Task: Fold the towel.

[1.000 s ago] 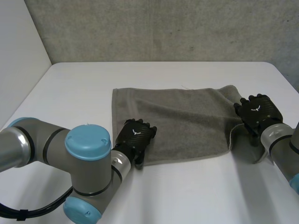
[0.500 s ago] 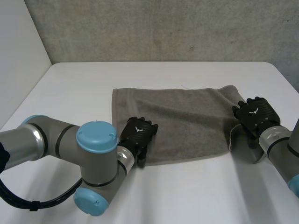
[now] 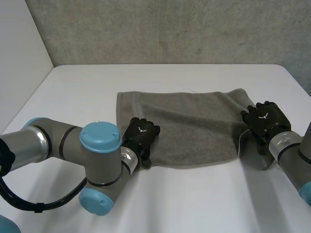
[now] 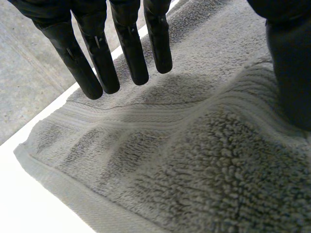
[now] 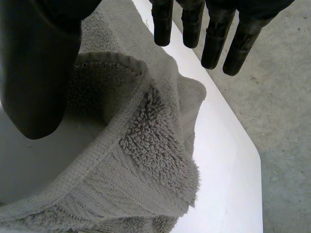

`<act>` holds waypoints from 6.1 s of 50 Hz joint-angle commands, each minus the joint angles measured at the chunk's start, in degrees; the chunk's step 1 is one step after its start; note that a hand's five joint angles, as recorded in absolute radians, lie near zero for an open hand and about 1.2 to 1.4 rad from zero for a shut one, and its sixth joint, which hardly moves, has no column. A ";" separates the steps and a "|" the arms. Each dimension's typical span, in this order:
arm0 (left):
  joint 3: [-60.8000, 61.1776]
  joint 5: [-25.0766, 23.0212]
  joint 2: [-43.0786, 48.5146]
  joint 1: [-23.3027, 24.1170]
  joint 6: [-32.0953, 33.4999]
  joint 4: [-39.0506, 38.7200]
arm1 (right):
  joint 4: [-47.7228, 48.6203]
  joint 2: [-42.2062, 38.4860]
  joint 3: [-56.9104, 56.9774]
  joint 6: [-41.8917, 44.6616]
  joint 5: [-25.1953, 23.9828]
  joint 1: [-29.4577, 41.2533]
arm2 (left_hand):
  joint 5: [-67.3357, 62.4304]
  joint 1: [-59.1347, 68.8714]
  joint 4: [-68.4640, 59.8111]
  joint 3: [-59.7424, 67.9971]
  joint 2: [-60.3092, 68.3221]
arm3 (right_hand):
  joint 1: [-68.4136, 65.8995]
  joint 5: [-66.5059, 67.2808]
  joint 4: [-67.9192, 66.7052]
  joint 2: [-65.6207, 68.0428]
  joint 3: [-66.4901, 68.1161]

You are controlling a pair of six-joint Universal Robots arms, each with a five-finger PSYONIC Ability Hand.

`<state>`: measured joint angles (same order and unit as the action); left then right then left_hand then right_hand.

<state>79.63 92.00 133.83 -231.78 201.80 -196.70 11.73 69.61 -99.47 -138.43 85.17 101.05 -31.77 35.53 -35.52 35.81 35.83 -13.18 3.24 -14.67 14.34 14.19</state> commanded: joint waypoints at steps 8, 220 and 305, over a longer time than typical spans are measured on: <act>0.09 0.29 -2.43 -2.09 -0.09 0.09 | 0.57 -0.80 0.77 0.00 0.00 -0.51 | -8.45 14.68 -14.69 14.40 14.38 | 3.18 -3.24 4.67 -4.34 -4.19; 28.31 -6.04 -45.07 -29.86 3.86 10.02 | -33.53 16.71 10.00 9.23 -14.32 -9.03 | -38.23 44.47 -44.48 44.19 44.17 | -66.82 66.76 -65.33 65.66 65.81; 16.97 -11.93 -21.86 -24.50 -4.75 1.14 | -8.67 -2.65 8.61 -10.80 -3.76 -1.82 | 30.54 -24.30 24.30 -24.59 -24.61 | 3.18 -3.24 4.67 -4.34 -4.19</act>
<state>88.77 85.77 115.71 -256.30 199.82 -193.26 3.63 64.83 -82.87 -143.07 86.47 101.54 -12.98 15.58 -15.11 14.41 14.93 -13.16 3.19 -14.75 14.13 14.10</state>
